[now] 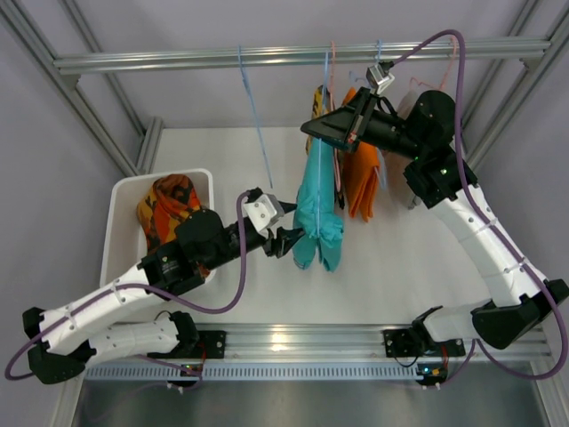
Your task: Remove the trousers from the hanger
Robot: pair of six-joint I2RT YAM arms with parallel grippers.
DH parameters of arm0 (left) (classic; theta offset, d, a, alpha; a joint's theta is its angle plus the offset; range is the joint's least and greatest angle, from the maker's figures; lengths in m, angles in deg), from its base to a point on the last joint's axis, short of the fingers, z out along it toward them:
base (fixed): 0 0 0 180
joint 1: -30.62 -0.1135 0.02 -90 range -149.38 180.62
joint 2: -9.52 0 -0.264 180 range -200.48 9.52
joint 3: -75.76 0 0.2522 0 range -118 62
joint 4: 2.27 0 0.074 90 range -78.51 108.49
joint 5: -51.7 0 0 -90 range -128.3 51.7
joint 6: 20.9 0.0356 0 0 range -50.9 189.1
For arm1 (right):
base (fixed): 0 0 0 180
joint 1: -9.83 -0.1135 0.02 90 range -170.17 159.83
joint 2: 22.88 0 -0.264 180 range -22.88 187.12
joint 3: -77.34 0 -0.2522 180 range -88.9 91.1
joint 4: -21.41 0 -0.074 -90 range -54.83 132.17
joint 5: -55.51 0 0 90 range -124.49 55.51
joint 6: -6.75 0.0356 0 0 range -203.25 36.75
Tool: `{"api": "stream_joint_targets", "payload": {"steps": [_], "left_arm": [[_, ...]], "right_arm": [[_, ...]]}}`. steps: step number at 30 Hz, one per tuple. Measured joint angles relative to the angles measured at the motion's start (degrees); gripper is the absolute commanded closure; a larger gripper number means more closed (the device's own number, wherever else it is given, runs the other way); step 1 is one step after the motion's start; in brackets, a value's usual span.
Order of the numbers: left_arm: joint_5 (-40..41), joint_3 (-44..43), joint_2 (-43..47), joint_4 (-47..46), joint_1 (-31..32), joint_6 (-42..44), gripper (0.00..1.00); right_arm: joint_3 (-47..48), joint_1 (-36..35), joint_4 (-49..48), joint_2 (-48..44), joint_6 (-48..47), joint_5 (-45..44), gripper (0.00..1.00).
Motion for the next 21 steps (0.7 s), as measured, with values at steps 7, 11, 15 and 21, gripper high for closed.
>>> {"api": "stream_joint_targets", "payload": {"steps": [7, 11, 15, 21], "left_arm": [[-0.46, -0.52, -0.11, -0.13, 1.66, -0.94, 0.37], [3.56, -0.72, -0.5, -0.11, 4.17, -0.02, 0.38], [9.46, -0.74, -1.31, -0.37, 5.2, 1.16, 0.36], [15.87, -0.74, -3.91, -3.82, 5.42, 2.25, 0.35]], "right_arm": [[0.92, 0.0, 2.25, 0.04, 0.87, -1.95, 1.0], [1.11, 0.02, 3.06, 0.15, 1.33, -3.32, 1.0], [1.14, 0.02, 3.19, 0.83, 1.77, -4.42, 1.0], [1.14, 0.22, 3.19, 1.97, 2.36, -5.99, 1.0]]}}
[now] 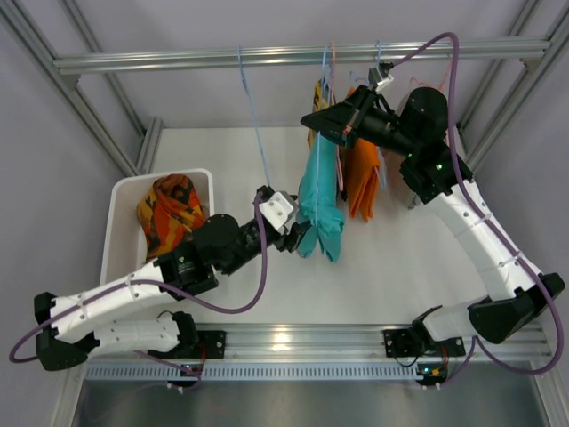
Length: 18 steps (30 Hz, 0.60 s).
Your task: Remove the trousers from the hanger
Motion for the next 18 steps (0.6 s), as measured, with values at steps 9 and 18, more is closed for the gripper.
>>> {"api": "stream_joint_targets", "payload": {"steps": [9, 18], "left_arm": [[6.95, -0.28, -3.5, -3.21, 0.52, -0.24, 0.53], [9.84, 2.16, 0.31, -3.93, -3.52, 0.79, 0.91]], "right_arm": [[0.04, 0.31, -0.04, 0.02, -0.02, -0.28, 1.0], [1.03, 1.16, 0.09, 0.02, 0.44, -0.17, 1.0]]}}
